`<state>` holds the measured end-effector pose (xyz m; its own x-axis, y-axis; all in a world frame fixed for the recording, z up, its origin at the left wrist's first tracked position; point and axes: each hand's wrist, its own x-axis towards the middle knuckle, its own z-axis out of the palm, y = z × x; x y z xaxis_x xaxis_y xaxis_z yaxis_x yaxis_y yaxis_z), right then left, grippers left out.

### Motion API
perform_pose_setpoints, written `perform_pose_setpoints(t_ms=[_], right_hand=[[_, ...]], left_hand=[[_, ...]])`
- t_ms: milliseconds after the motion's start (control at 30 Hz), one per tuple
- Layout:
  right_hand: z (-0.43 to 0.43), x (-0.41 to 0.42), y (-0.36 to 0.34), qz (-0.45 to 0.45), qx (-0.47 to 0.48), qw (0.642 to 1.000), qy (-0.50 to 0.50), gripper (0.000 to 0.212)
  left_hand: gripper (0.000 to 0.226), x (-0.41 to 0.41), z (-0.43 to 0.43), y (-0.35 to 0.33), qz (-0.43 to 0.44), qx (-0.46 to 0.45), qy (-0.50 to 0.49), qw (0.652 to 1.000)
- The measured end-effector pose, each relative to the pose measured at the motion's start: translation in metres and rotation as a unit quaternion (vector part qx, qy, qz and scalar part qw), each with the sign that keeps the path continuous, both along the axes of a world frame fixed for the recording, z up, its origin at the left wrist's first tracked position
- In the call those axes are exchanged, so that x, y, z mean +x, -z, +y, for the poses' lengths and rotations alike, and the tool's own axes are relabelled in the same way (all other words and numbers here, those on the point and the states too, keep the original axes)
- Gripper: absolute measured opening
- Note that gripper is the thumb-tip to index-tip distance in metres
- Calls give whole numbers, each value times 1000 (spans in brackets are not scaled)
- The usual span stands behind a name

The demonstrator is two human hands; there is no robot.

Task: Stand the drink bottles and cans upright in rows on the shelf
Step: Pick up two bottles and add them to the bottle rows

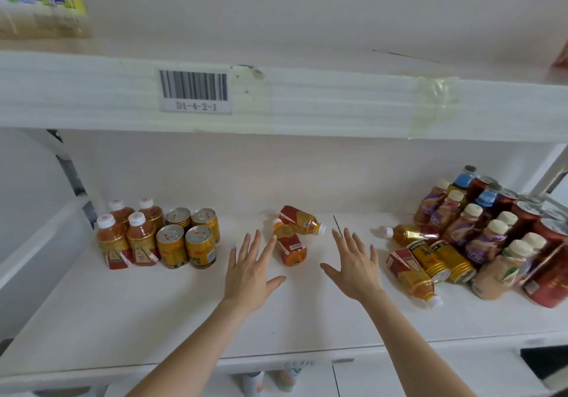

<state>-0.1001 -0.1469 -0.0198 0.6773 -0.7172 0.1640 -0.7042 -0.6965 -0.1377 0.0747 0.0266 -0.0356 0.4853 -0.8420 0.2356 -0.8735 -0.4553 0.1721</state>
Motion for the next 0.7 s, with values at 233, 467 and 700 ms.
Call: perform_pose_setpoints(t_ms=[233, 467, 700], right_hand=[[-48, 10, -5, 4, 10, 999, -35, 84], [-83, 23, 0, 8, 16, 997, -79, 82], [-93, 40, 13, 3, 32, 995, -98, 83]], left_hand=[[88, -8, -37, -8, 0, -11, -47, 999], [89, -19, -65, 4, 12, -12, -89, 996], [89, -20, -80, 17, 7, -12, -101, 995]])
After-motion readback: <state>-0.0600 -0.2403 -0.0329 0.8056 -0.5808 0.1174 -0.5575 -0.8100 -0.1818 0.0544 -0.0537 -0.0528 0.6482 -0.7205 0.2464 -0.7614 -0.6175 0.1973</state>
